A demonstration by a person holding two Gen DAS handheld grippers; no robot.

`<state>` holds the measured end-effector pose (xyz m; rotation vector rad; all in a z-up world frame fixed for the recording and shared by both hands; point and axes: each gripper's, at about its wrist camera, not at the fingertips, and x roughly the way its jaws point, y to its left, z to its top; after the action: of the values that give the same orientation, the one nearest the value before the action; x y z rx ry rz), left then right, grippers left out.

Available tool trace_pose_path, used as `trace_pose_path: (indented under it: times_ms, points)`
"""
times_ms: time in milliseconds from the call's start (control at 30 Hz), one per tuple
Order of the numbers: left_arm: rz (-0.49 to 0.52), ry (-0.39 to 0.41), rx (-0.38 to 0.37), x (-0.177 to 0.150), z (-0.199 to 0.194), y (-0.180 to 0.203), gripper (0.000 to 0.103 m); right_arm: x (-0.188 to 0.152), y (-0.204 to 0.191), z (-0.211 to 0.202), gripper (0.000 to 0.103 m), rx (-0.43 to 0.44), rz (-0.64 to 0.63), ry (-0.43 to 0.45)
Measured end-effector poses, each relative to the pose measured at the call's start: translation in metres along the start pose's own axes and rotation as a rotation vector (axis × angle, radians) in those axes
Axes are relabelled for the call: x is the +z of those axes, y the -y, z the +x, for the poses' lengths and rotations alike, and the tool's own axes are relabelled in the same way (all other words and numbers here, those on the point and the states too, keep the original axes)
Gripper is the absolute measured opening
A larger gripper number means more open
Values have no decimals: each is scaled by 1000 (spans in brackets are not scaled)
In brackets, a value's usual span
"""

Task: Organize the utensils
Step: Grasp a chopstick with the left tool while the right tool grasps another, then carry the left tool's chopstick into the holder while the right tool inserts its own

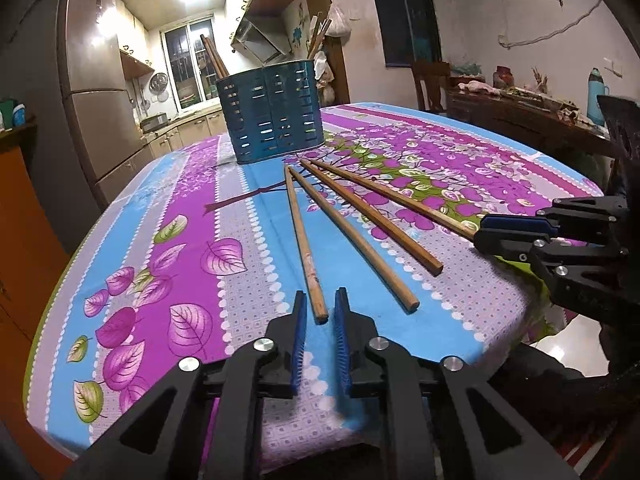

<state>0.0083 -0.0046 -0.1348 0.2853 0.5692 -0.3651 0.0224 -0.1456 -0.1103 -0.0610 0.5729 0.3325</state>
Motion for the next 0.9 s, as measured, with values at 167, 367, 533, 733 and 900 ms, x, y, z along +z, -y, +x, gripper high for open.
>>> trace_pose_path:
  times_ms: [167, 367, 533, 733, 900]
  points:
    - [-31, 25, -18, -3, 1, -2, 10, -2, -2, 0, 6, -10, 14, 18]
    - [-48, 28, -2, -2, 2, -6, 8, 0, -2, -1, 5, -22, 18, 17]
    - [-87, 72, 26, 7, -10, -20, 8, 9, 6, -9, 5, -42, 25, 41]
    - [-125, 166, 48, 31, -36, -39, 8, 39, 21, -33, 5, -65, 21, 137]
    - [-140, 251, 64, 59, -59, -53, 8, 74, 29, -57, 5, -63, -6, 238]
